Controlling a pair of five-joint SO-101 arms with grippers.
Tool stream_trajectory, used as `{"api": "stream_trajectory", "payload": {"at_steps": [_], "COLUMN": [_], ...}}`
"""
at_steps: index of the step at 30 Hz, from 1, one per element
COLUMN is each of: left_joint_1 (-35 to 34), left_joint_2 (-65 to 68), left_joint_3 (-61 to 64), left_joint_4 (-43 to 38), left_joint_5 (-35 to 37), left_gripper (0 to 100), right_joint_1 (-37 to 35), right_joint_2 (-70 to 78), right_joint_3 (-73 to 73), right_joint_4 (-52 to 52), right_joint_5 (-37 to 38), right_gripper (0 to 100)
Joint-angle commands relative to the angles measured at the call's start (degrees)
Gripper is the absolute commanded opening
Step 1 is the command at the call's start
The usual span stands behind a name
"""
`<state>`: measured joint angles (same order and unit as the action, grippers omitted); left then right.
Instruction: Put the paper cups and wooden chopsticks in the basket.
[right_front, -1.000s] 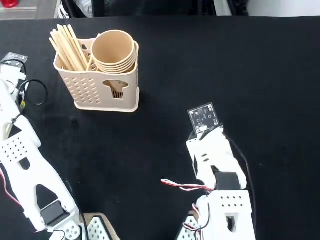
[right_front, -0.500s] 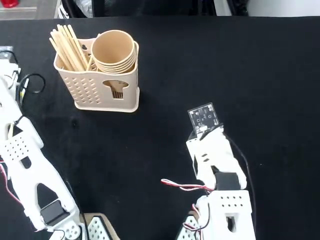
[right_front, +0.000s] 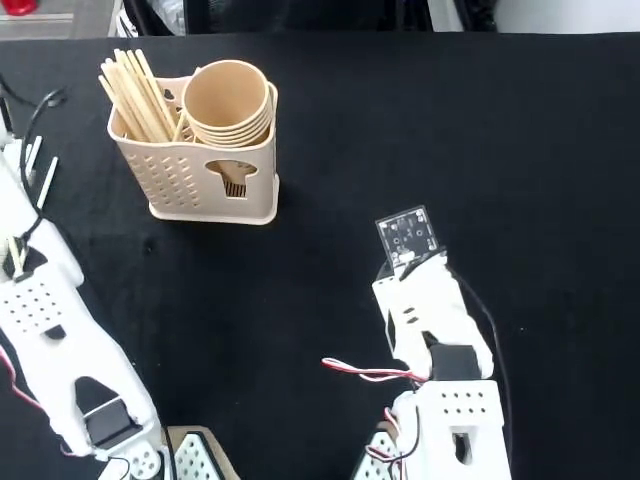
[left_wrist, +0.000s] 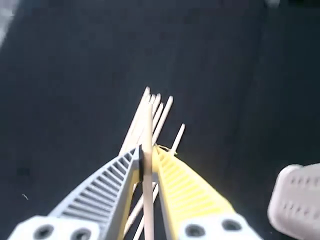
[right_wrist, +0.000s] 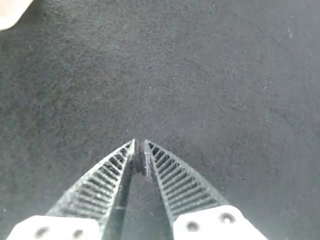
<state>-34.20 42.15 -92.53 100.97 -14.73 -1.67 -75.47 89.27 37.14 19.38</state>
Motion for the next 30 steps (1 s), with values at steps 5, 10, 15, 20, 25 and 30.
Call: {"api": "stream_trajectory", "payload": {"at_steps": [5,10,15,20,25,30], "left_joint_1": [5.32,7.78,10.15,10.07,13.23,16.04], "left_joint_2": [-19.52,-30.42,-38.15,-47.47,-66.99,-88.62], "left_joint_3": [-2.68,-2.77,-2.15,14.64,47.6,79.69], "left_joint_4": [0.18,0.18,0.18,0.44,-2.99,-24.53], "left_joint_5": [6.24,13.98,16.53,16.53,16.53,16.26], "left_gripper": [3,3,3,3,3,3], "right_joint_1": [-0.44,-0.35,-0.35,-0.53,-0.53,-0.62], "right_joint_2": [-0.84,-0.84,-0.84,-0.84,-0.84,-0.84], "right_joint_3": [-0.48,-0.48,-0.48,-0.48,-0.48,-0.48], "right_joint_4": [-1.32,-1.14,-1.14,-1.05,-1.23,-1.23], "right_joint_5": [0.26,0.26,0.26,0.26,0.26,0.26], "right_gripper": [1.1,1.1,1.1,1.1,1.1,1.1]}}
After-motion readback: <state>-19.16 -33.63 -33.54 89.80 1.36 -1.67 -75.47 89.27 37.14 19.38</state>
